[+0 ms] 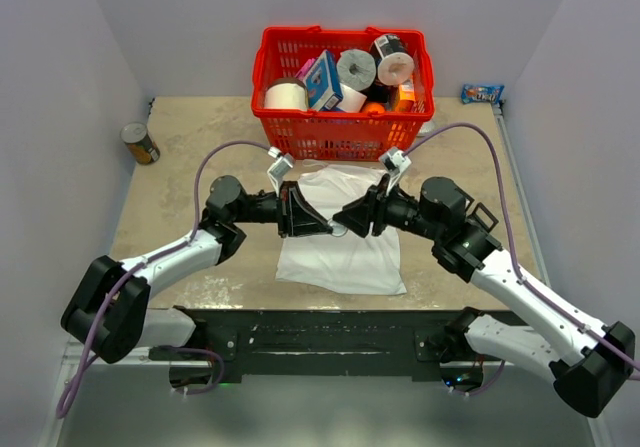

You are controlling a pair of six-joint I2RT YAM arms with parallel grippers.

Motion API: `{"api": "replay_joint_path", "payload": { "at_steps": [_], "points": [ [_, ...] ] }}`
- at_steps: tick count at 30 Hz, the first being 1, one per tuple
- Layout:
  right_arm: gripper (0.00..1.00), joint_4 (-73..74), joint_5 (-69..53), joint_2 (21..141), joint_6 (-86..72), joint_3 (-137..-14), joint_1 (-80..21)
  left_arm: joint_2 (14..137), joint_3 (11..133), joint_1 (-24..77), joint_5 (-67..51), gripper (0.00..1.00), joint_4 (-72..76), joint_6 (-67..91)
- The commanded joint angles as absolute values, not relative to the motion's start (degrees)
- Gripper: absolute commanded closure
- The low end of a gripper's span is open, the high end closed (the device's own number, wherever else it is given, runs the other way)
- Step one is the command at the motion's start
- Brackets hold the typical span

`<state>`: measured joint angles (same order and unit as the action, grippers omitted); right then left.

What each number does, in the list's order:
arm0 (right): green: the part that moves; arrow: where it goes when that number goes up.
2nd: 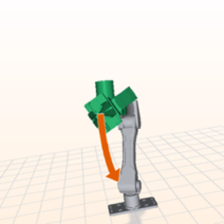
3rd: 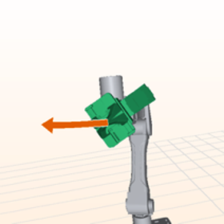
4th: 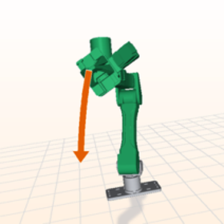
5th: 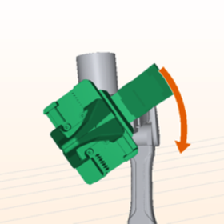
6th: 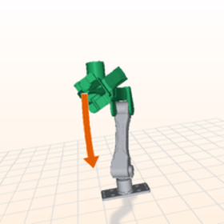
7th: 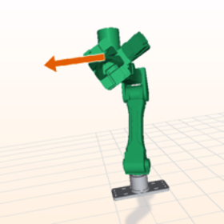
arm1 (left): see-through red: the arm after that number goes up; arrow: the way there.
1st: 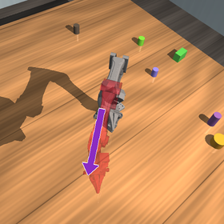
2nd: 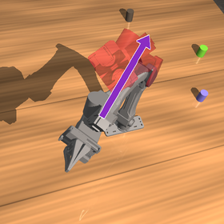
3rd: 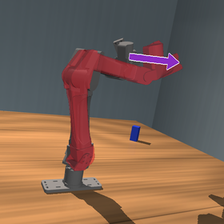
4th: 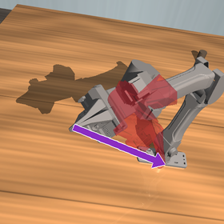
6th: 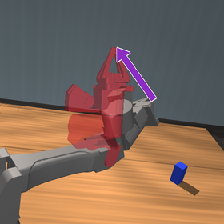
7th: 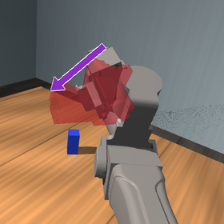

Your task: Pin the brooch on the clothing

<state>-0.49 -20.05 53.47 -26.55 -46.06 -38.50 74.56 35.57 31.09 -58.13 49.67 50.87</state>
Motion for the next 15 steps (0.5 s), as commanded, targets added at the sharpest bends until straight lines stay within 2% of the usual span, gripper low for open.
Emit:
{"api": "replay_joint_path", "payload": {
  "at_steps": [1, 8, 15],
  "points": [
    [0.55, 3.2, -28.7, 54.1, -23.1, -48.5, -38.3, 73.5, 38.8, 30.9, -66.2, 1.0, 46.4, 46.2],
    [0.69, 1.5, -29.6, 54.0, -23.8, -47.6, -38.3, 72.3, 39.9, 30.8, -65.9, 1.0, 39.6, 41.0],
    [0.71, 0.7, -32.6, 55.6, -23.7, -47.0, -38.3, 72.2, 39.9, 30.9, -65.4, 1.0, 39.8, 40.9]
  ]
}}
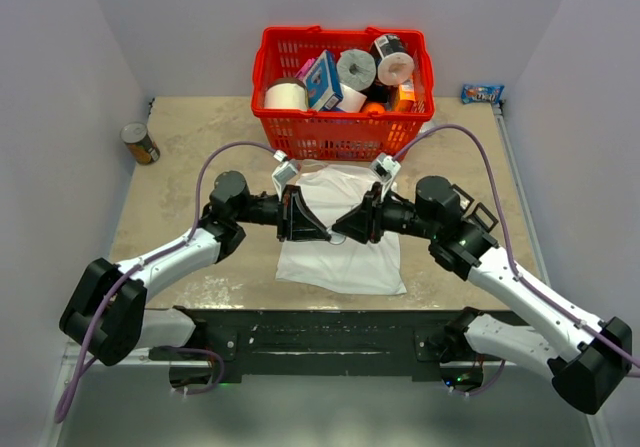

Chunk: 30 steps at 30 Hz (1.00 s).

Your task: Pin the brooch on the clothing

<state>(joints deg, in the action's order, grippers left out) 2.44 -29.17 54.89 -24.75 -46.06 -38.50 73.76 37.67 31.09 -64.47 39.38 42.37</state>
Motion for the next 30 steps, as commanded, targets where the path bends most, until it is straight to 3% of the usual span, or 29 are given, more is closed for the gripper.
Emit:
{"api": "replay_joint_path", "payload": {
  "at_steps": [1, 3, 6, 7, 8, 9, 12, 15, 21, 25, 30],
  "points": [
    [0.71, 0.7, -33.1, 56.2, -23.6, -47.0, -38.3, 72.2, 39.8, 30.9, -65.6, 1.0, 40.0, 41.1],
    [0.73, 0.7, -33.5, 56.3, -23.5, -46.8, -38.2, 72.2, 39.7, 30.9, -65.7, 1.0, 41.0, 41.5],
    [0.88, 0.4, -33.0, 56.3, -23.6, -46.4, -38.2, 72.2, 39.6, 30.8, -64.6, 1.0, 41.1, 41.7],
    [0.99, 0.2, -32.3, 56.1, -23.8, -46.3, -38.2, 72.2, 39.6, 30.7, -63.8, 0.94, 41.2, 42.1],
    [1.0, 0.3, -31.9, 55.6, -23.9, -46.1, -38.2, 72.2, 39.3, 30.6, -63.4, 0.84, 41.6, 42.4],
    [1.0, -1.2, -31.5, 55.3, -24.4, -45.8, -38.3, 72.2, 39.1, 30.4, -63.0, 0.66, 42.0, 42.8],
    [1.0, -4.0, -29.9, 53.9, -26.3, -44.5, -38.3, 72.3, 38.4, 30.4, -61.9, 0.45, 43.7, 44.4],
    [1.0, -7.4, -28.9, 53.4, -27.9, -43.0, -38.3, 72.8, 37.9, 30.4, -62.0, 0.39, 45.6, 46.1],
    [1.0, -11.7, -28.0, 53.0, -30.0, -41.0, -38.2, 73.4, 38.1, 30.4, -61.8, 0.38, 45.9, 47.0],
    [1.0, -12.0, -27.2, 52.9, -30.1, -40.9, -38.3, 73.5, 36.9, 30.4, -61.6, 0.47, 49.1, 49.1],
    [1.0, -11.8, -26.0, 52.0, -30.1, -40.5, -38.2, 74.7, 36.0, 30.4, -62.4, 0.48, 51.4, 51.1]
  ]
}}
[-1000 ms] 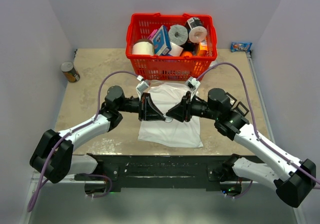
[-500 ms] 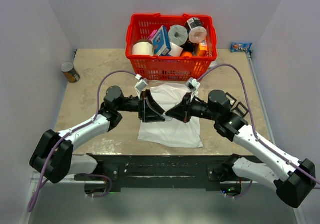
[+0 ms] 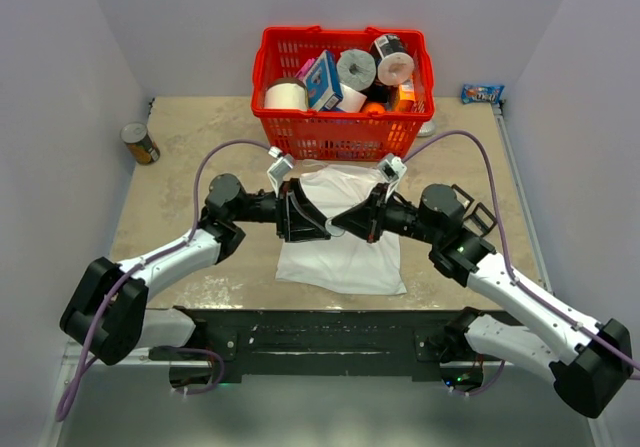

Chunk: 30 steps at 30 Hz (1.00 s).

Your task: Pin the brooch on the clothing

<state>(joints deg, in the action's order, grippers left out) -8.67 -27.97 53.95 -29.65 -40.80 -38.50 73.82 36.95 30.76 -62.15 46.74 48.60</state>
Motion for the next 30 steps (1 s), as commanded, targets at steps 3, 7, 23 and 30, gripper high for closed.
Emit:
{"api": "replay_joint_path", "payload": {
  "at_steps": [3, 7, 23, 30],
  "points": [
    [1.0, -12.0, -25.9, 51.9, -30.2, -40.5, -38.2, 75.3, 35.4, 30.4, -62.8, 0.49, 53.6, 52.6],
    [1.0, -12.3, -26.1, 51.9, -30.4, -40.3, -38.3, 76.0, 35.2, 30.4, -62.9, 0.52, 54.0, 53.2],
    [0.92, -11.9, -29.1, 54.2, -30.4, -40.4, -38.2, 77.3, 33.8, 30.3, -62.8, 1.0, 60.6, 56.9],
    [0.66, -11.7, -28.3, 52.9, -31.2, -38.9, -38.3, 76.6, 33.5, 29.8, -60.6, 1.0, 58.1, 55.5]
  ]
}}
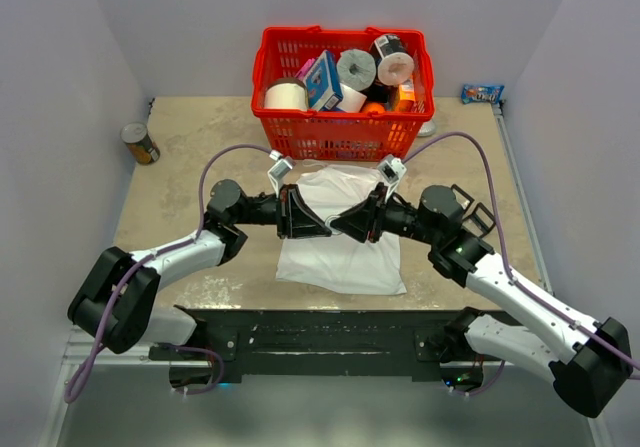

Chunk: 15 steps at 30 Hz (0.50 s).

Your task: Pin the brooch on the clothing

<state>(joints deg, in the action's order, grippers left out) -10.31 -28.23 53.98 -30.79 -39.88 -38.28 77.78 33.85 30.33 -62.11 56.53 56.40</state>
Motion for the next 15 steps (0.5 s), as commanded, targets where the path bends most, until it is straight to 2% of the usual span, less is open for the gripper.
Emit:
{"api": "replay_joint_path", "payload": {
  "at_steps": [1, 7, 11, 15],
  "points": [
    [0.66, -11.7, -28.3, 53.0, -31.2, -38.8, -38.3, 76.7, 33.5, 29.8, -60.6, 1.0, 57.9, 55.4],
    [0.67, -12.0, -27.9, 53.0, -31.2, -38.6, -38.2, 76.6, 33.5, 29.7, -60.6, 1.0, 58.0, 55.4],
    [0.72, -12.3, -27.9, 53.3, -31.3, -38.8, -38.3, 76.6, 33.5, 29.8, -60.8, 1.0, 58.0, 55.3],
    [0.82, -12.0, -27.9, 53.3, -31.0, -38.8, -38.3, 76.5, 33.6, 29.7, -61.0, 1.0, 58.1, 55.3]
  ]
}}
